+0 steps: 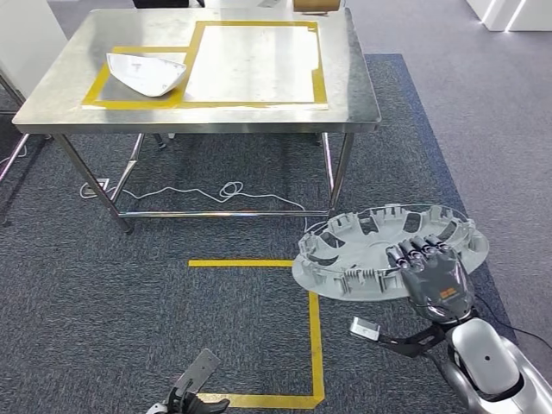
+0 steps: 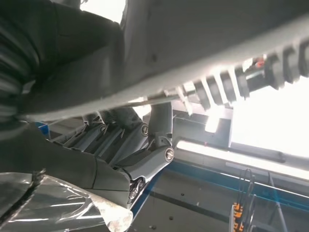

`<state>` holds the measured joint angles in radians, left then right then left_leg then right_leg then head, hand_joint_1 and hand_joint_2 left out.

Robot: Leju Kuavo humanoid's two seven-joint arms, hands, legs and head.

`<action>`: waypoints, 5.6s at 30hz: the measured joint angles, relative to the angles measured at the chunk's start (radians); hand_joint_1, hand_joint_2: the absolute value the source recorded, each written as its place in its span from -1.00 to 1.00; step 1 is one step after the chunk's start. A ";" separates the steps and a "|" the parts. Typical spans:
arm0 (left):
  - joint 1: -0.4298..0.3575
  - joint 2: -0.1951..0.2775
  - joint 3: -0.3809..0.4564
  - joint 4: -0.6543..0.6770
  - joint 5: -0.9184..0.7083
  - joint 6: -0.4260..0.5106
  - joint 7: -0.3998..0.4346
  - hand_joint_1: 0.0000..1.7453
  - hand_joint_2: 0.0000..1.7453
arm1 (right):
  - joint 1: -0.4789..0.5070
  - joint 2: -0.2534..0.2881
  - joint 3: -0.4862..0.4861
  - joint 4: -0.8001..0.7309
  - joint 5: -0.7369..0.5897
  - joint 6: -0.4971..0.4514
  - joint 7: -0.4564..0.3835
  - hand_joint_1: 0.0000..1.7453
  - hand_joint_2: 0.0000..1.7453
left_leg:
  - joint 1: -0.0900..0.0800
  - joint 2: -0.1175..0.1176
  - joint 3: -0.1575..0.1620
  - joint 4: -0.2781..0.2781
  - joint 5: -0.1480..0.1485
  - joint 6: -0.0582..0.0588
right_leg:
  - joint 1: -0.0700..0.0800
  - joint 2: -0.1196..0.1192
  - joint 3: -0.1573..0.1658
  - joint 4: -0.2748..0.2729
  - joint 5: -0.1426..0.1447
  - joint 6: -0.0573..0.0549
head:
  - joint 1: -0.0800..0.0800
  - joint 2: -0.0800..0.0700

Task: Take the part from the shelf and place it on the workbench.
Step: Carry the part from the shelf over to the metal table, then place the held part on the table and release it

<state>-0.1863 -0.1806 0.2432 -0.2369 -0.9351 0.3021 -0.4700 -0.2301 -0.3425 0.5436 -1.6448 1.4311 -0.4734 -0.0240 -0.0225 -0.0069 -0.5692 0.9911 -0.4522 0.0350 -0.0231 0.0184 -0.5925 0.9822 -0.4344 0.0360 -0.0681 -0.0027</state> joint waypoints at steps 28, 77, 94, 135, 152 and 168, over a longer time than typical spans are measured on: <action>-0.012 -0.011 -0.063 0.000 -0.020 -0.038 0.023 -1.00 1.00 | -0.450 0.109 0.198 0.171 -0.071 0.242 0.006 1.00 1.00 | 0.000 0.000 -0.001 0.000 0.001 0.000 | 0.000 0.001 -0.002 0.003 0.000 0.000 | 0.000 0.000; -0.032 -0.035 -0.136 -0.001 -0.028 -0.108 0.029 -1.00 1.00 | -0.681 0.394 0.489 0.292 -0.126 0.356 0.059 1.00 1.00 | 0.025 0.007 0.085 -0.016 -0.066 -0.012 | -0.008 -0.027 -0.111 0.066 0.055 0.033 | 0.008 0.000; -0.022 -0.034 -0.141 -0.002 -0.020 -0.101 0.031 -1.00 1.00 | -0.680 0.391 0.499 0.306 -0.124 0.358 0.066 1.00 1.00 | 0.046 0.013 -0.086 0.010 0.059 -0.052 | -0.005 0.001 0.082 0.003 -0.078 0.002 | -0.008 0.000; -0.027 -0.037 -0.148 -0.003 -0.008 -0.071 0.066 -1.00 1.00 | -0.671 0.386 0.501 0.328 -0.104 0.354 0.085 1.00 1.00 | -0.018 -0.006 0.040 -0.013 -0.048 0.019 | 0.069 0.002 -0.071 -0.006 0.061 -0.072 | -0.006 0.000; -0.027 -0.035 -0.161 -0.003 -0.004 -0.074 0.065 -1.00 1.00 | -0.659 0.386 0.501 0.329 -0.093 0.349 0.086 1.00 1.00 | -0.018 -0.006 0.040 -0.013 -0.048 0.019 | 0.069 0.002 -0.071 -0.006 0.061 -0.072 | -0.006 0.000; -0.027 -0.033 -0.164 -0.003 -0.003 -0.075 0.064 -1.00 1.00 | -0.658 0.386 0.501 0.330 -0.092 0.349 0.086 1.00 1.00 | -0.018 -0.006 0.040 -0.013 -0.048 0.019 | 0.069 0.002 -0.071 -0.006 0.061 -0.072 | -0.006 0.000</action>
<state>-0.2134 -0.2140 0.0790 -0.2399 -0.9380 0.2274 -0.4064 -0.8884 0.0439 1.0449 -1.3149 1.3389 -0.1240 0.0622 -0.0403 -0.0127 -0.5290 0.9783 -0.4999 0.0544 0.0458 0.0203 -0.6639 0.9760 -0.3730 -0.0357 -0.0739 -0.0023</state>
